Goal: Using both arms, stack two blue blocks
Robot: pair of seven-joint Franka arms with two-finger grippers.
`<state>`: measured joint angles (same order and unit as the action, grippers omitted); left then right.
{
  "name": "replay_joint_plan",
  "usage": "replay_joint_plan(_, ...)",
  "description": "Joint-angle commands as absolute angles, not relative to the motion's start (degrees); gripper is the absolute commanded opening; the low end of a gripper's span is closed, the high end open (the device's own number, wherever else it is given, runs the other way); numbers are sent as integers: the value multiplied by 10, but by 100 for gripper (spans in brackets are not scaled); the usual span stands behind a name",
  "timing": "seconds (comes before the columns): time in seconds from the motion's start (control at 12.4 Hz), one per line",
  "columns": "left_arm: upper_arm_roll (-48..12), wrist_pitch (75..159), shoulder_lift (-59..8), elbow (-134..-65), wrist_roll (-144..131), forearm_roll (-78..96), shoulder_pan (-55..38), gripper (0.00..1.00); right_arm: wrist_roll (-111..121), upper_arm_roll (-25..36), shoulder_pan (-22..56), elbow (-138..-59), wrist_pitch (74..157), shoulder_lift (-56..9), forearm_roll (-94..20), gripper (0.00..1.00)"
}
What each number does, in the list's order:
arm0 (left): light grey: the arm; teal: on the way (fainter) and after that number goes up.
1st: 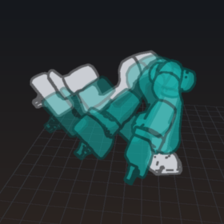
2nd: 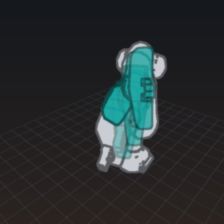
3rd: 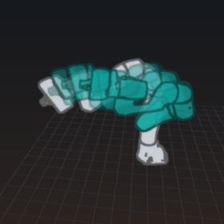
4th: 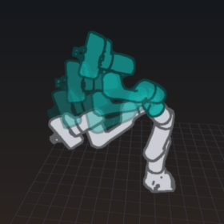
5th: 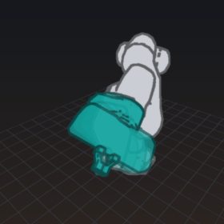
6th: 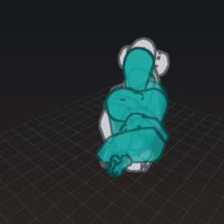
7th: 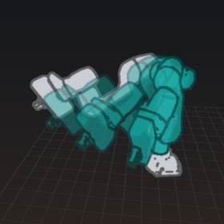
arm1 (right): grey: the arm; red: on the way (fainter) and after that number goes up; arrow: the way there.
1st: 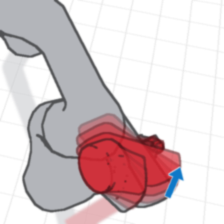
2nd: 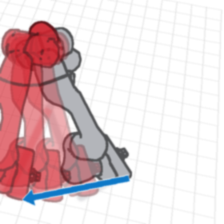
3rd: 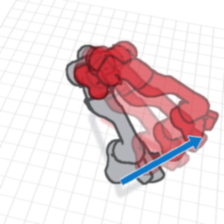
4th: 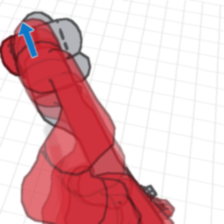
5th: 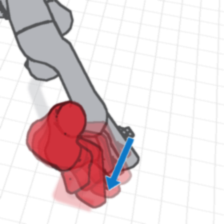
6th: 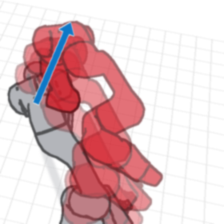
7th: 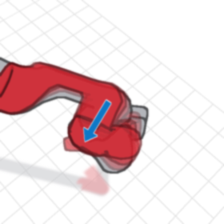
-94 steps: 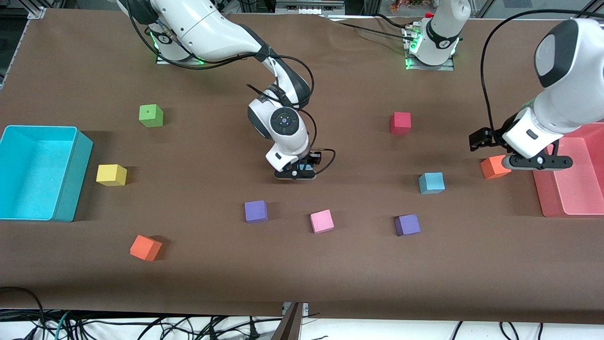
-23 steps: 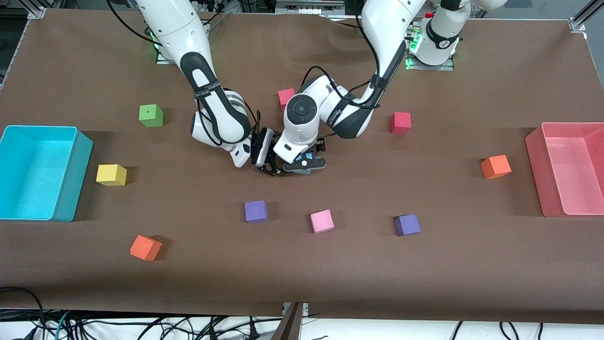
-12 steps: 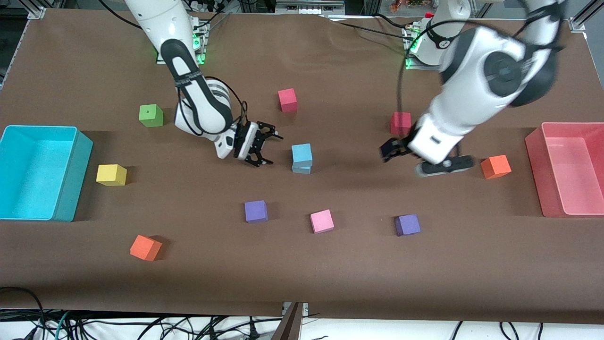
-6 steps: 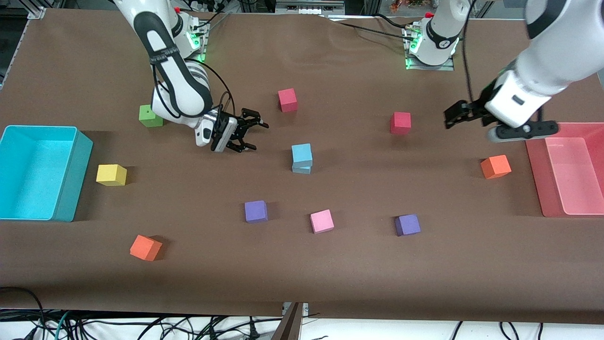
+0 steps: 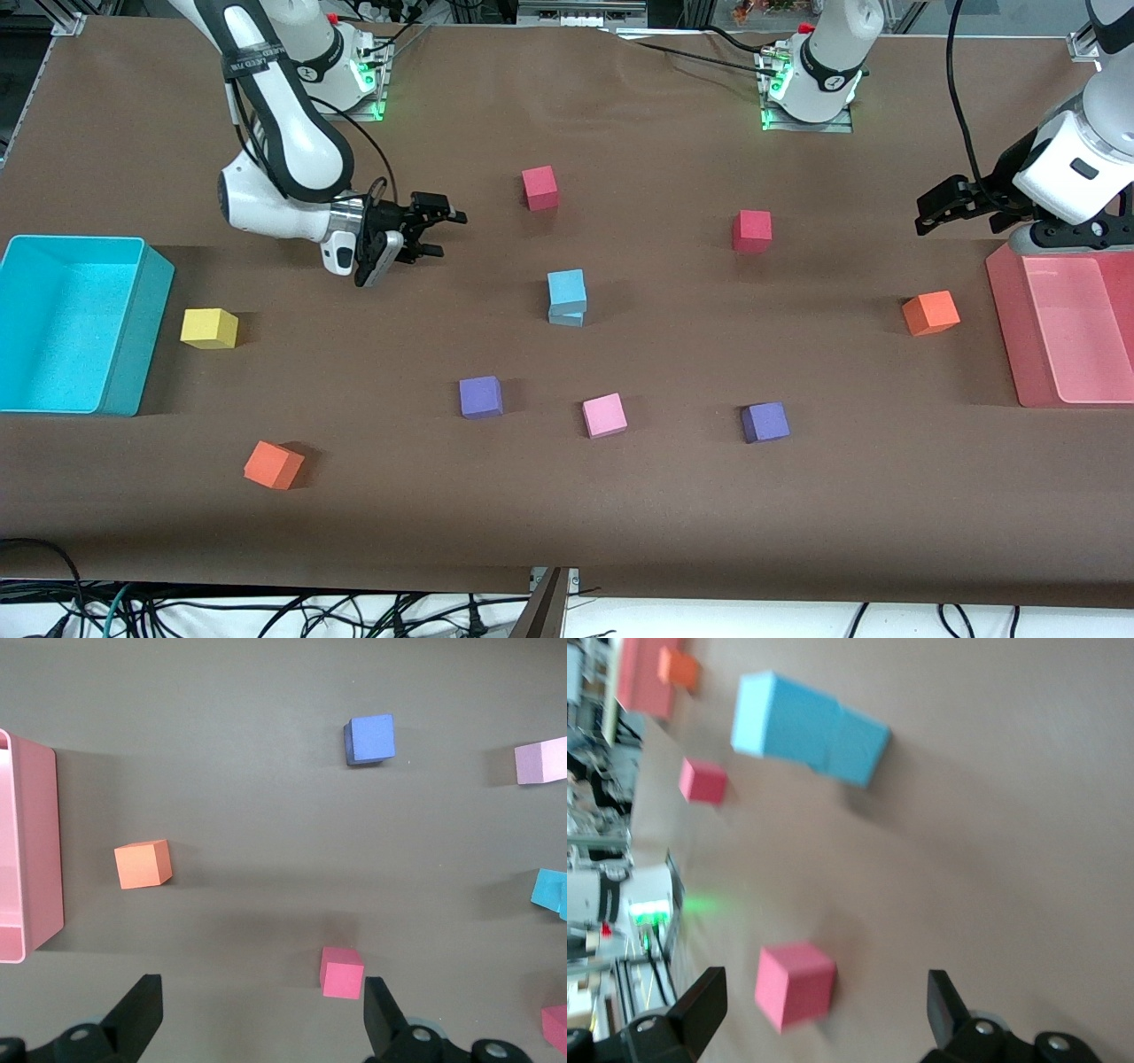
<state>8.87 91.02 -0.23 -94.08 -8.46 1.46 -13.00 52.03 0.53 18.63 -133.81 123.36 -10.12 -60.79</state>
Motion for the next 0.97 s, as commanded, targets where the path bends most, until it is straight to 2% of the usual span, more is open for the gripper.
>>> replay_joint_plan(0.0, 84, 903, -6, -930, -77, -2, -129, 100, 425, 38, 171, -1311, 1169, -86, -449, 100)
replay_joint_plan(0.24, 83, 908, -6, -929, -78, -5, -129, 100, 311, 72, 170, -1224, 1082, -87, -250, 100)
replay_joint_plan(0.48, 83, 916, -6, -930, -79, -7, -129, 100, 184, 75, 170, -1093, 983, -88, -59, 100)
replay_joint_plan(0.56, 83, 917, -6, -929, -78, -6, -129, 100, 158, 75, 169, -1058, 970, -87, -21, 100)
replay_joint_plan(0.89, 83, 915, -5, -929, -78, -5, -129, 100, 126, 76, 127, -926, 923, -79, -13, 100)
